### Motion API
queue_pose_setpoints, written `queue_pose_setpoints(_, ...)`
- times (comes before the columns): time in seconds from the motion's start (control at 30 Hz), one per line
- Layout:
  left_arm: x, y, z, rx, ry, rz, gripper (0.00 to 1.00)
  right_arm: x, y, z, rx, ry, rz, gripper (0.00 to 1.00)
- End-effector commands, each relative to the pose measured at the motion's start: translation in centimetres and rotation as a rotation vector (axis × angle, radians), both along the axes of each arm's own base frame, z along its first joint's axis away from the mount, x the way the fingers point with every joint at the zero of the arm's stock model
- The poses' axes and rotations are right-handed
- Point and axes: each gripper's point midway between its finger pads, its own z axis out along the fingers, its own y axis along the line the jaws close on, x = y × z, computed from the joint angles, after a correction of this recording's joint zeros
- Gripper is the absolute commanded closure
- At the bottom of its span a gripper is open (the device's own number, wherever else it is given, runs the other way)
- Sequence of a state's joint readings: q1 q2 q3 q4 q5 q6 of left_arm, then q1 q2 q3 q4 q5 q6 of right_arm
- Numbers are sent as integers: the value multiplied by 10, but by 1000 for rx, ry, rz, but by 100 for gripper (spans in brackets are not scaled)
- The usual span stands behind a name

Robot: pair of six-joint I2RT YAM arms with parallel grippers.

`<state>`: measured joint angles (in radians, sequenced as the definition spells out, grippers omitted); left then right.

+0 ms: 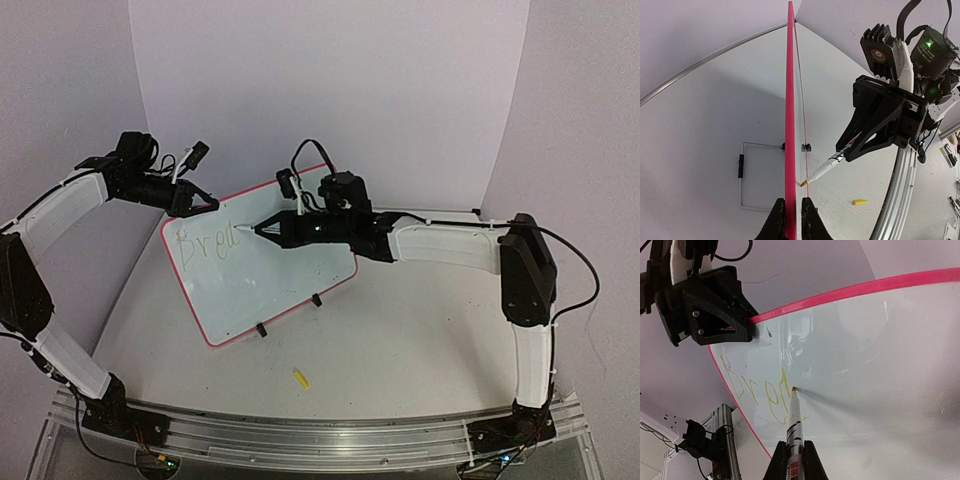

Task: Write a sentence on the whiteboard

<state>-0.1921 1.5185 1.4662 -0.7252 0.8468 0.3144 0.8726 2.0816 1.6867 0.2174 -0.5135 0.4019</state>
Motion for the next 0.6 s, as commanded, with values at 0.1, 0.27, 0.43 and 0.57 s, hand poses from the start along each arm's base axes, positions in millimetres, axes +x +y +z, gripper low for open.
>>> queue_pose_setpoints(0.1, -2, -3, -1, 10, -1, -15, 98, 11, 2, 7, 22, -11, -36, 100)
queue_pose_setpoints(0.27, -2, -2, -2, 14, -5, -12, 100, 11, -3, -3, 1, 2, -54, 100)
queue_pose_setpoints(0.43, -2, -2, -2, 16, -8, -10, 100, 6, -8, -18, -25, 29, -50, 100)
queue_pose_setpoints(0.57, -2, -2, -2, 15, -11, -10, 100, 1, -12, -26, -40, 41, -43, 100)
